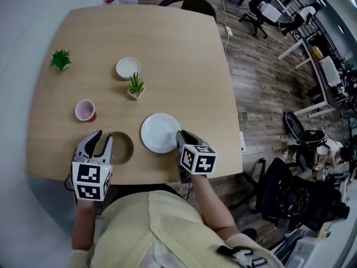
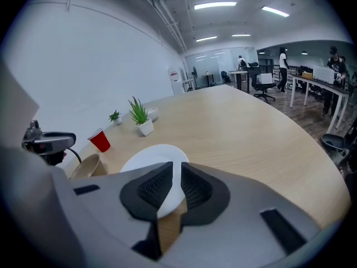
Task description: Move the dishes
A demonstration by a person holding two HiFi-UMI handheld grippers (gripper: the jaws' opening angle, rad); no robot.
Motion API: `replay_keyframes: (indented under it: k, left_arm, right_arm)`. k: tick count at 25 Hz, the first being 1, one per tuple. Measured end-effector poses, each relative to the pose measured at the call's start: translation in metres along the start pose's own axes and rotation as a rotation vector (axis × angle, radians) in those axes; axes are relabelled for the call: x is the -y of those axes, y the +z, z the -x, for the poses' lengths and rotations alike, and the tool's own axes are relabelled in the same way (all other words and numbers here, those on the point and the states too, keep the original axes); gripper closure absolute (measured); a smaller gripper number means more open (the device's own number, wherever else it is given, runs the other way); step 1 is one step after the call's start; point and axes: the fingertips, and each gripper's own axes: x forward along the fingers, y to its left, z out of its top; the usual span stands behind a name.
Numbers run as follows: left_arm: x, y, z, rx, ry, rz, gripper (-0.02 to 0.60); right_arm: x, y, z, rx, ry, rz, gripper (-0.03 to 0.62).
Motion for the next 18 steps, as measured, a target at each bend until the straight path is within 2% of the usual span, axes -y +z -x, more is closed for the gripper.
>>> replay_keyframes:
  k: [11, 18]
  left_arm:
    - [-0.004, 0.002, 0.005, 0.006, 0.001, 0.086, 0.469]
    - [-0.002, 0.003, 0.008, 0.0, 0.006, 0.093, 0.472]
  right_arm:
    - [-0.027, 0.03, 0.02, 0.084, 0.088, 0.009, 0.543]
    - [-0.044, 0.045, 0.031, 0.117, 0.134, 0.042, 0.546]
